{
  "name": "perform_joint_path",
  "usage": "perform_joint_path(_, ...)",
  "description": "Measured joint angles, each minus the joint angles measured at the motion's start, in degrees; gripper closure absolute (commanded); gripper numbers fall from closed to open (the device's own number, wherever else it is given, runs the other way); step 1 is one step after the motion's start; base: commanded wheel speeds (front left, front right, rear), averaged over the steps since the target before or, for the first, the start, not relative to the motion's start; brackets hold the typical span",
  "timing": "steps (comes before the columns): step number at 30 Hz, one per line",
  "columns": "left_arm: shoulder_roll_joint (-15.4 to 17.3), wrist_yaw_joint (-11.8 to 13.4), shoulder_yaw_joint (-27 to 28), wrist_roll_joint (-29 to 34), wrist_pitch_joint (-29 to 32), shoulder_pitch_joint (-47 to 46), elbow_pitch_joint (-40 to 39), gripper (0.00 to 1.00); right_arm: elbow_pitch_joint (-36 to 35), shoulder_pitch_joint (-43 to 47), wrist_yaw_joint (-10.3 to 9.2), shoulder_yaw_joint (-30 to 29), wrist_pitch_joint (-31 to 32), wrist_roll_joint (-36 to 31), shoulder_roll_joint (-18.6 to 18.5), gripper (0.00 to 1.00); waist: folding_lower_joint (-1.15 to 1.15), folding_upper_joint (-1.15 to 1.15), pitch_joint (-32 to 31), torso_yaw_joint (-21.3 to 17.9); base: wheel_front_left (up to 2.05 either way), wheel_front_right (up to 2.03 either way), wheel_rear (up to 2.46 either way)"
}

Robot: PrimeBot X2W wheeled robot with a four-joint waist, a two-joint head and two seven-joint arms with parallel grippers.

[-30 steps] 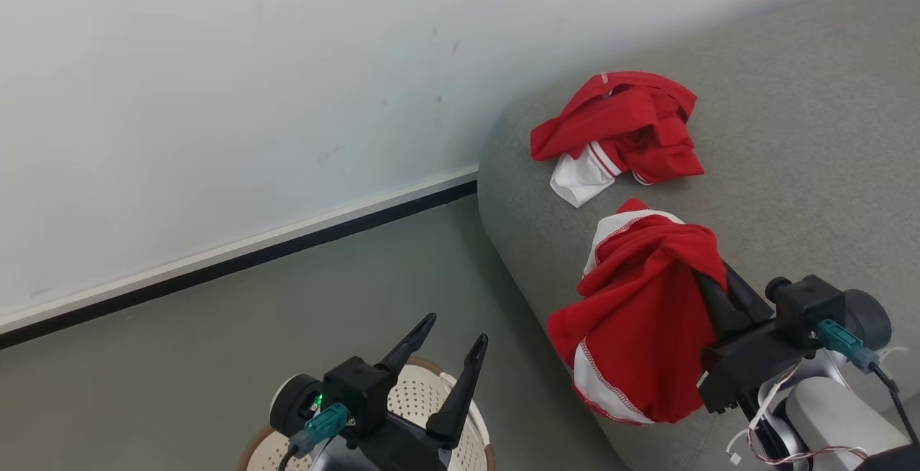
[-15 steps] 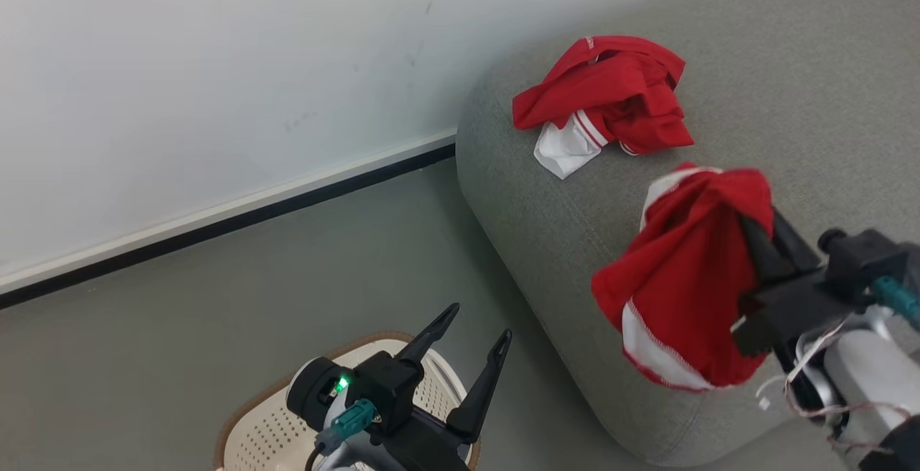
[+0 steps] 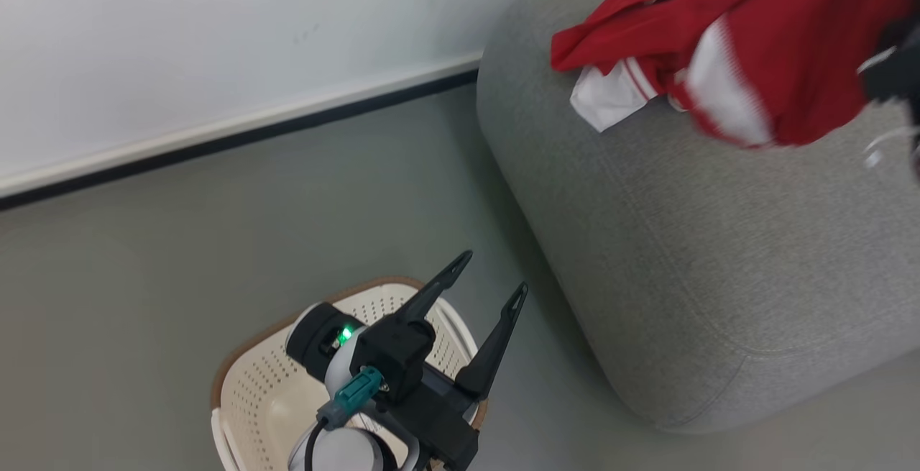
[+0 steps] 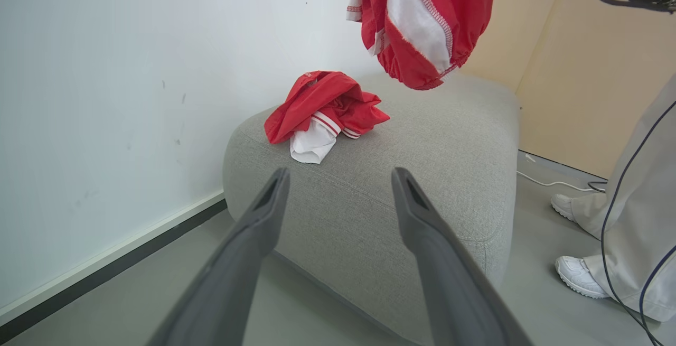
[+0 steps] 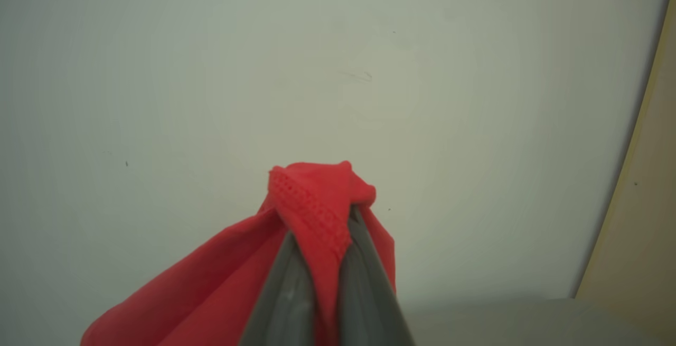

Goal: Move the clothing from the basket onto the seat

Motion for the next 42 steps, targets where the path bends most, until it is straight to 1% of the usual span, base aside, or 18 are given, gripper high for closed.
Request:
perform_joint_path(4,0.1,0.0,-0.3,0.5,0.4,-2.0,-1.1,0.00,4.4,-5.7,-0.26,-2.8,0.5,1.1,-1.4,1.00,0.00,0.00,2.6,1.2,0.00,0.00,0.00)
perform_joint_path(7,0.2,-0.4,-0.4,1.1,0.6,-3.5,-2.1,0.00,9.2,-9.2,-0.56,-5.0,1.2,1.7,-3.0,1.00,0.00,0.00,4.6,2.2,0.00,0.00,0.00)
perform_joint_path(8,0.2,-0.5,-0.4,1.3,0.6,-4.0,-2.4,0.00,10.0,-10.0,-1.19,-5.5,1.4,1.7,-3.6,1.00,0.01,0.00,5.2,2.6,0.00,0.00,0.00)
perform_joint_path(10,0.2,-0.5,-0.5,1.5,0.8,-4.9,-3.1,0.00,11.8,-11.4,-1.66,-6.6,1.5,1.7,-4.4,1.00,0.00,0.00,6.5,3.3,0.00,0.00,0.00)
perform_joint_path(15,0.1,-0.6,-0.7,2.0,1.2,-7.4,-4.5,0.00,15.6,-14.2,-2.41,-7.5,2.0,1.4,-6.5,1.00,0.00,0.00,9.5,5.2,0.00,0.00,0.00)
perform_joint_path(18,0.1,-0.6,-0.8,3.4,1.2,-8.3,-5.7,0.00,17.1,-16.1,-2.61,-7.8,2.0,1.0,-7.2,1.00,0.00,0.00,11.3,6.2,0.00,0.00,0.00)
perform_joint_path(20,0.1,-1.0,-1.0,3.5,1.3,-9.0,-6.1,0.00,18.3,-17.0,-2.88,-8.0,2.0,0.8,-7.4,1.00,0.00,0.00,12.5,6.8,0.00,0.00,0.00)
perform_joint_path(25,0.1,-1.0,-1.6,4.2,1.9,-9.5,-7.0,0.00,21.4,-18.3,-3.46,-9.0,2.0,0.2,-8.5,1.00,0.00,0.01,15.5,8.3,0.00,0.00,0.00)
perform_joint_path(33,0.3,-0.9,-1.7,5.3,2.4,-10.6,-8.5,0.00,26.6,-18.9,-3.96,-9.5,1.5,-0.6,-7.9,1.00,0.00,0.01,20.2,10.4,0.00,0.00,0.00)
perform_joint_path(39,0.5,-0.9,-1.5,5.8,2.9,-12.6,-8.8,0.00,29.9,-18.9,-3.98,-9.5,1.4,-0.6,-5.4,1.00,0.00,0.00,23.4,11.7,0.00,0.00,0.00)
perform_joint_path(42,0.5,-0.9,-1.4,6.5,2.9,-12.7,-8.8,0.00,31.7,-18.9,-4.16,-9.4,1.4,-0.7,-4.9,1.00,0.00,0.00,24.8,12.1,0.00,0.00,0.00)
